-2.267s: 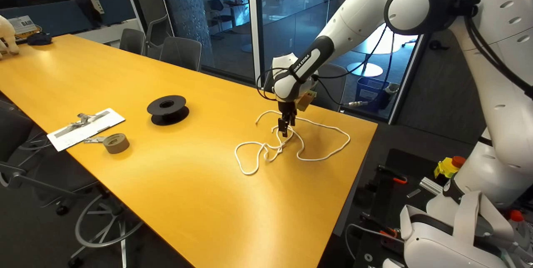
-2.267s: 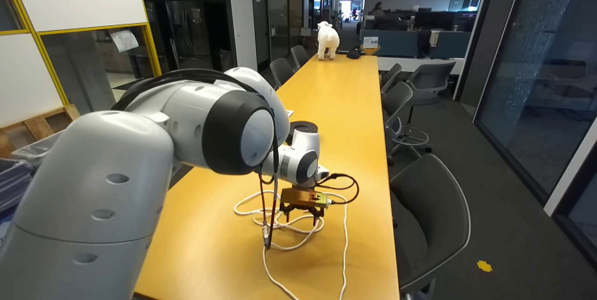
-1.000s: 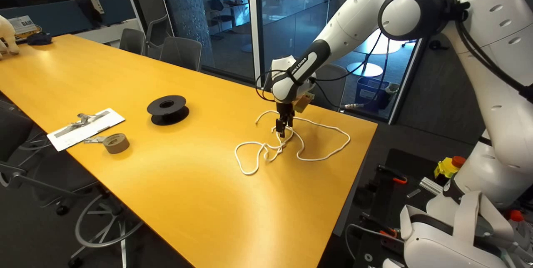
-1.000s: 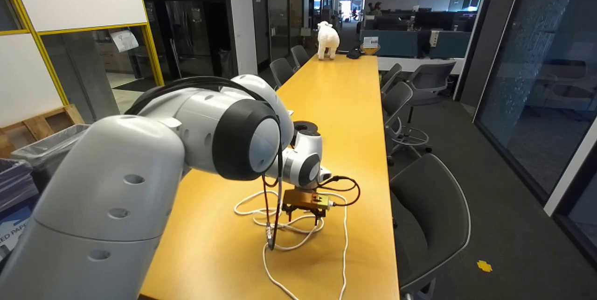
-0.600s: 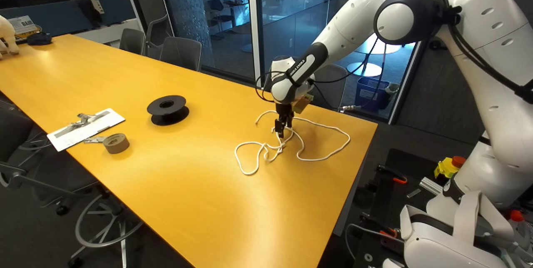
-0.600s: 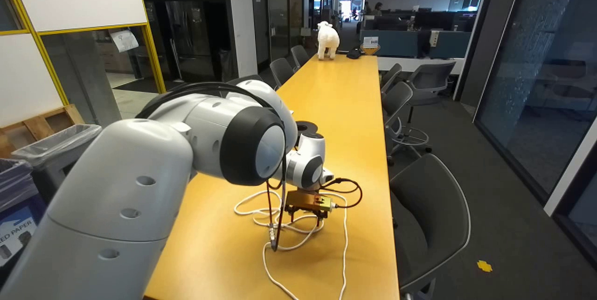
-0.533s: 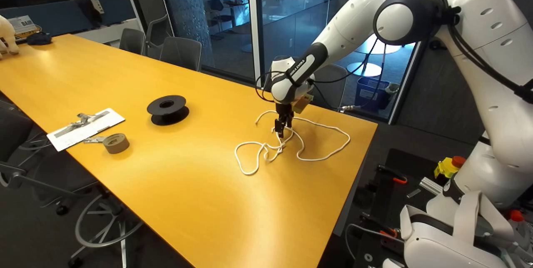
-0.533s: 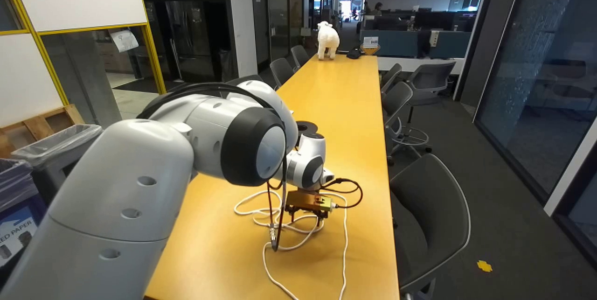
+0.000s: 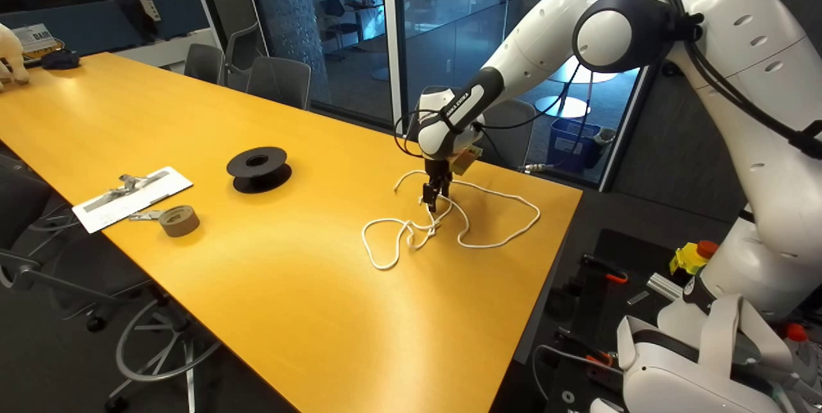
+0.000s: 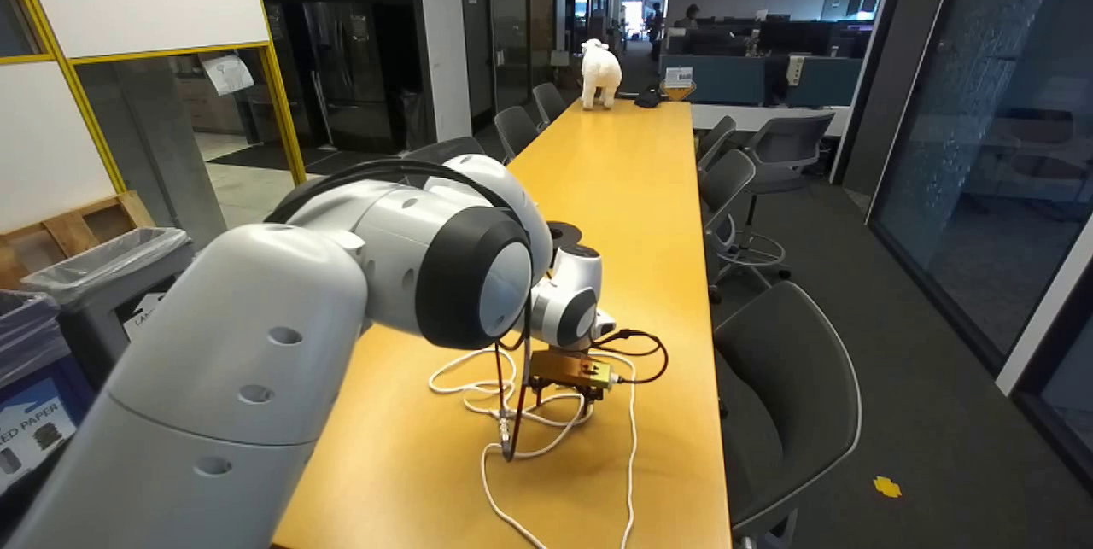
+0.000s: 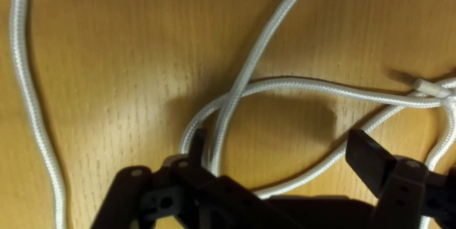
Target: Separate the two white ropes
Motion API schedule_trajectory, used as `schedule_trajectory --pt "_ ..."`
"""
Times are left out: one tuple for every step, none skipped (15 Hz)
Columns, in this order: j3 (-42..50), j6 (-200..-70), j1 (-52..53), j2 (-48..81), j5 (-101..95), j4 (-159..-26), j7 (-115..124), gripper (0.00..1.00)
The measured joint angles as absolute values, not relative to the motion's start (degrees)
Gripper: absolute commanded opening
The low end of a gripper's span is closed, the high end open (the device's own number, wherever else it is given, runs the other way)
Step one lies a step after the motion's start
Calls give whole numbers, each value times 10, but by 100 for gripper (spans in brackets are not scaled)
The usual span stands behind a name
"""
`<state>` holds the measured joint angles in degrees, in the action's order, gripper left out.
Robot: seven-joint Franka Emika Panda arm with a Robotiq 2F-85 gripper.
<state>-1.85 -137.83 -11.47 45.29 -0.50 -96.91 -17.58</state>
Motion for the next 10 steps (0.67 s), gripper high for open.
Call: schedule_trajectory --pt "-20 -1378 -116 454 -4 -968 -177 100" --pt "-21 -1378 -116 455 -3 -966 -178 100" --pt "-21 -1378 -117 457 -3 -964 -178 100" --pt "-21 -1378 -117 458 -3 -963 -178 100" --pt "-21 -1378 -117 458 -3 -962 -178 100" --pt "-21 -1378 -117 459 -3 -961 -178 100" --pt "-21 -1378 -117 459 -3 -961 -178 100" --pt "-21 -1378 -117 459 -3 -961 -178 100" --pt "-21 -1378 -118 460 -3 -960 -178 100" --pt "-21 -1378 -118 460 -3 -960 -178 83"
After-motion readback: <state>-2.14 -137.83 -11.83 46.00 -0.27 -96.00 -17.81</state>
